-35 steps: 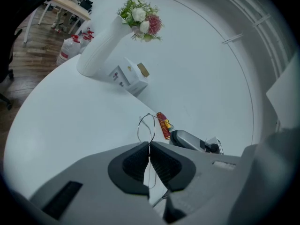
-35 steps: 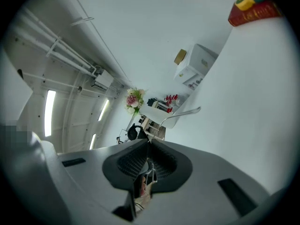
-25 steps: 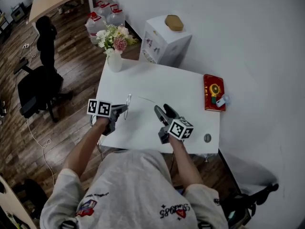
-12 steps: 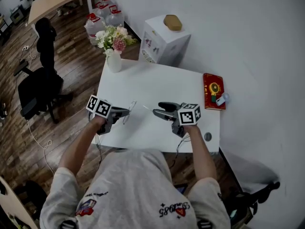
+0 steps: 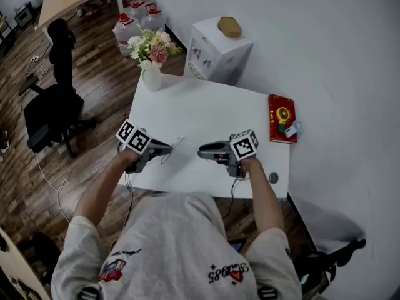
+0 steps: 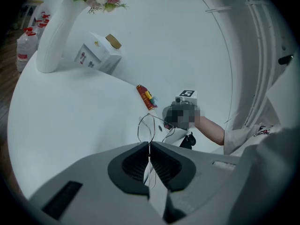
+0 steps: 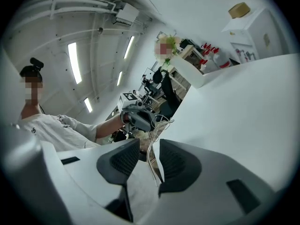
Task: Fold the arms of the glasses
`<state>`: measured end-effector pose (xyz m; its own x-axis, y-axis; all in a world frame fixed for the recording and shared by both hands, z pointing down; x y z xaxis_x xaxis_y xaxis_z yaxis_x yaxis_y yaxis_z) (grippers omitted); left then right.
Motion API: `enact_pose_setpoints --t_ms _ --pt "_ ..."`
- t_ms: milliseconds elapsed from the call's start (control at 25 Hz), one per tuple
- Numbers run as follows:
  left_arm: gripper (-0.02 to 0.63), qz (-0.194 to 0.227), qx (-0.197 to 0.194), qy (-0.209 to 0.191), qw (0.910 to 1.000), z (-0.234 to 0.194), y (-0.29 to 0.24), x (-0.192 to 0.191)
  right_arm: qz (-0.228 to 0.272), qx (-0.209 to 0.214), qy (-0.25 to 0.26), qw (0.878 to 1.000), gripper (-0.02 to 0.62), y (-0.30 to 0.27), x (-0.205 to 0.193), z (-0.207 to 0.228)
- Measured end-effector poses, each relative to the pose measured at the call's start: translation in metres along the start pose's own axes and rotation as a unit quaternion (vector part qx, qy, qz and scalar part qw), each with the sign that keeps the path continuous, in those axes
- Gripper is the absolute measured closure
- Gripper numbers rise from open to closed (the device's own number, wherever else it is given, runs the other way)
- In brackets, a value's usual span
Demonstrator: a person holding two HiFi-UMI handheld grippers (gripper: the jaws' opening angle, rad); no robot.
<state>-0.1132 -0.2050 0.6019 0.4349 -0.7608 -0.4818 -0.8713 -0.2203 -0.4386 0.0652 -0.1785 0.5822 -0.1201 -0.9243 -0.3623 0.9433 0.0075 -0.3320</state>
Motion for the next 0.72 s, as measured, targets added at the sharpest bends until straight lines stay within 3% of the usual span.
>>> enact_pose_setpoints --t_ms 120,280,720 --pt "0.594 -0.007 -0.001 -0.006 1.0 0.0 0.0 0.0 -0.013 -0.001 -0.001 1.0 0.579 -0.006 -0.002 0.002" --pt "0.594 0.001 0.006 -0.004 1.0 -0.002 -0.001 -0.001 -0.001 -0.005 -0.012 1.0 0.571 -0.01 -0.005 0.008" --pt "0.594 0.083 0.02 0.037 0.9956 -0.009 0.004 0.012 0.132 0.006 -0.045 0.99 0.578 -0.051 0.002 0.011"
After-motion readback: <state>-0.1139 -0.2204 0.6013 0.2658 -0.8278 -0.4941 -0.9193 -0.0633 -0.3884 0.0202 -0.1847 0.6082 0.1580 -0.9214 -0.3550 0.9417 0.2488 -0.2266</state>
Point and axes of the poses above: the fingertips, and each gripper's own axes: y backward along the fingers, z to its right, x out of its top, the point moved 5 cm from there along y, backward along the fingers, and after that the axes turned 6 degrees about -y, right-handed, at the moved point
